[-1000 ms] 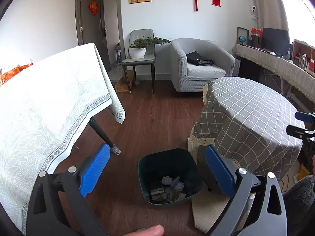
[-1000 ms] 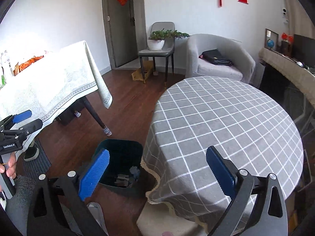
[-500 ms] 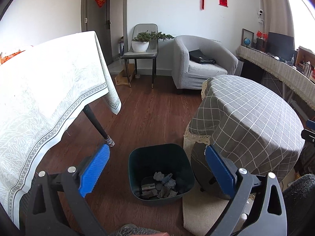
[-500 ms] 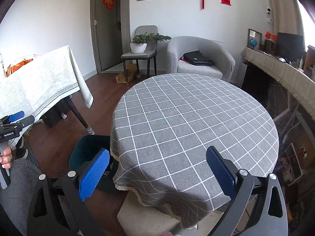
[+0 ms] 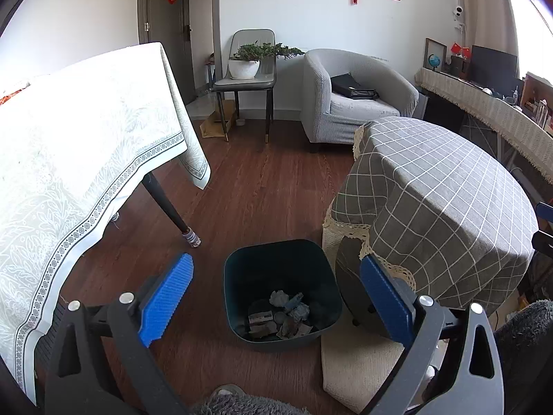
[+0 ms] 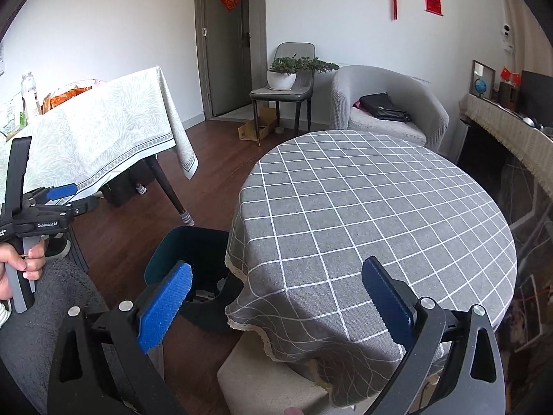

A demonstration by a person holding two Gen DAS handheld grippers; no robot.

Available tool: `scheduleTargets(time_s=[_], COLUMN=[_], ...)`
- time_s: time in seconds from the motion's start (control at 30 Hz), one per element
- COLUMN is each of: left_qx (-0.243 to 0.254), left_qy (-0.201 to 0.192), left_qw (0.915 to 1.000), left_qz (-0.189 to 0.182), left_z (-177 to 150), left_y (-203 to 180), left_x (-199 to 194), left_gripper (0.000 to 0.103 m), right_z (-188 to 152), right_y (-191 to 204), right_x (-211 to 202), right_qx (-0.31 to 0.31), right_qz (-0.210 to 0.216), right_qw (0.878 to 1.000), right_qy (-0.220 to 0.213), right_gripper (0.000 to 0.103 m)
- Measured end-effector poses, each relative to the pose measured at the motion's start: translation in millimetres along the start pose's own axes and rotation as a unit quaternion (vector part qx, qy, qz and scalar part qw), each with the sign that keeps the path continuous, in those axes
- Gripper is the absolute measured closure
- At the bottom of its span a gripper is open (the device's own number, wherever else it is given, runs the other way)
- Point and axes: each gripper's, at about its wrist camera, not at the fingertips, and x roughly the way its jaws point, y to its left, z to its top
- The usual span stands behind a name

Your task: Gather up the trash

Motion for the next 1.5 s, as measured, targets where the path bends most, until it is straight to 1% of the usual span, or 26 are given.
scheduleTargets(time_s=[0.33, 1.5], left_qx=[-0.001, 0.003], left_qy=[0.007, 0.006], left_qw=[1.0, 0.9999], left_qz=[-0.007, -0.009], left_z=[-2.0, -2.7], left_y=[-0.9, -2.2], left_x=[3.0, 4.4], left_gripper=[0.004, 0.004], right_z=[0.4, 1.0], right_y=[-2.5, -1.8], right_x=[-1.4, -1.7], right_qx=[0.009, 0.011], right_qz=[0.002, -0.002], right_qw=[1.0, 1.0], right_qy=[-0.002, -0.001], right_gripper=[0.003, 0.003])
